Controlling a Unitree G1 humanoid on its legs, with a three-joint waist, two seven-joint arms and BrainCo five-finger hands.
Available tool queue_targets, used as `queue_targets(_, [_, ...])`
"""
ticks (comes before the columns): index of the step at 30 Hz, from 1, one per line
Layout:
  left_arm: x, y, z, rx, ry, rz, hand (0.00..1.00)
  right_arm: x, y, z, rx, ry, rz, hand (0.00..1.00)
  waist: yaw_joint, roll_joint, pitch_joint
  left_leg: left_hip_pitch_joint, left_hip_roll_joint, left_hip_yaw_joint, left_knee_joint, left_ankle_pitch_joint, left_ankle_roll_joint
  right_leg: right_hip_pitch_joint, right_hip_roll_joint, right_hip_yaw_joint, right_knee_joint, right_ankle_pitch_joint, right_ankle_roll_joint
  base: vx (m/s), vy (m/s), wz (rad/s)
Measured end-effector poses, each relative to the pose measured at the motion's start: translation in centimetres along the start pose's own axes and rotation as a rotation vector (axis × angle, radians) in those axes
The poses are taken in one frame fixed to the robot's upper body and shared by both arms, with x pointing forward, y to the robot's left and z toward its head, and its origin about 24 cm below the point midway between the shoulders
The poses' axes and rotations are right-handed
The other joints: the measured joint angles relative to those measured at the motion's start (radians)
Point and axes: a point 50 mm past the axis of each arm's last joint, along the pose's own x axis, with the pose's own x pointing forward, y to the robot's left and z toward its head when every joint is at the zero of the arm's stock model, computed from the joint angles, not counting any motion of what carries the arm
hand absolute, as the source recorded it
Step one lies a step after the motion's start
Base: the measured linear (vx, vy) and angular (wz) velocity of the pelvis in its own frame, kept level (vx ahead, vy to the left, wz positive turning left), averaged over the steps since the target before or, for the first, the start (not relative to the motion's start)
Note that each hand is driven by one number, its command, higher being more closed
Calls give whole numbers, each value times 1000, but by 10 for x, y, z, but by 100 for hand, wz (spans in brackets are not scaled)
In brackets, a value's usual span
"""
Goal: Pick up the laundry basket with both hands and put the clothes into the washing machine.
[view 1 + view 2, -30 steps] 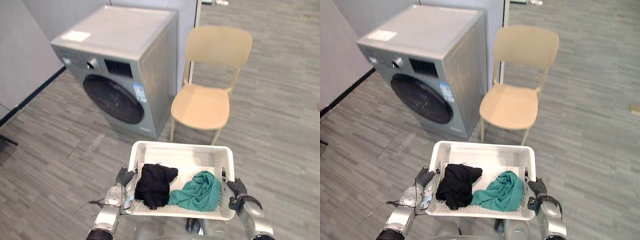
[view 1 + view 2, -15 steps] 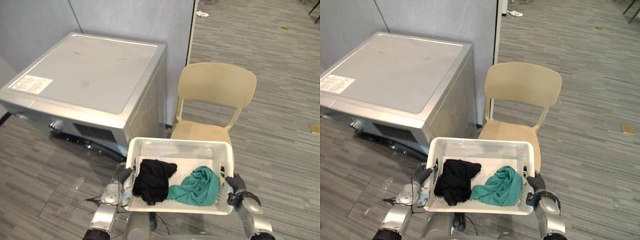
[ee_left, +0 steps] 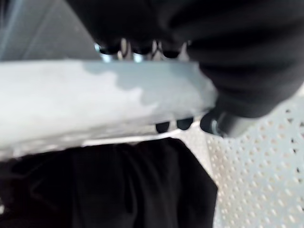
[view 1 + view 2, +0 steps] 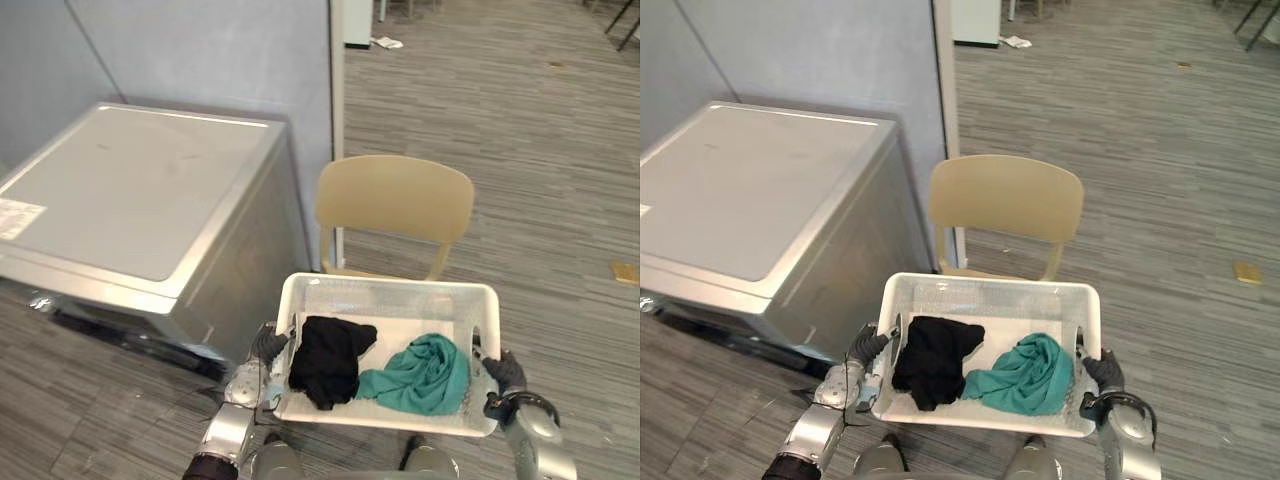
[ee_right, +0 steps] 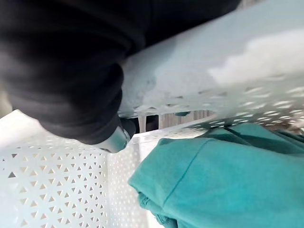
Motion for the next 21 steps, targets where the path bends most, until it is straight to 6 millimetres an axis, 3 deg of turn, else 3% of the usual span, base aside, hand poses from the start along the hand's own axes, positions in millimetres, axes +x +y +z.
queue_targets(1, [4, -5, 8, 8, -28, -18, 100, -1, -4, 6, 3, -29, -16, 100, -3, -10, 6, 4, 5, -8, -40, 30, 4, -1, 13, -15, -6, -2, -5, 76, -133, 11])
queue_targets(5, [7, -6, 11, 16, -33, -26, 100, -2, -4, 7, 11, -34, -17, 100, -3, -37, 20, 3, -5, 2, -76, 49, -2, -8, 13, -28, -10, -2, -5, 81, -28, 8])
queue_targets(10, [9, 7, 10, 45, -29, -1, 100, 5, 10, 7, 26, -28, 21, 100, 7, -43, 31, -30, -28, 42, -77, 50, -2, -57, -10, -3, -18, 15, 7, 36, 70, -9])
queue_targets(17, [39, 19, 43, 120, -86, 3, 100, 28, 26, 30, 31, -77, 46, 100, 2, -77, 151, -99, -37, 55, -24, 47, 7, -128, -32, 18, 12, 29, 6, -55, 43, -7])
queue_targets(21, [54, 22, 64, 159, -108, 8, 100, 43, 30, 44, 34, -88, 50, 100, 1, -80, 216, -163, -40, 41, 28, 37, 24, -178, -47, 19, 47, 30, 5, -84, 25, 5])
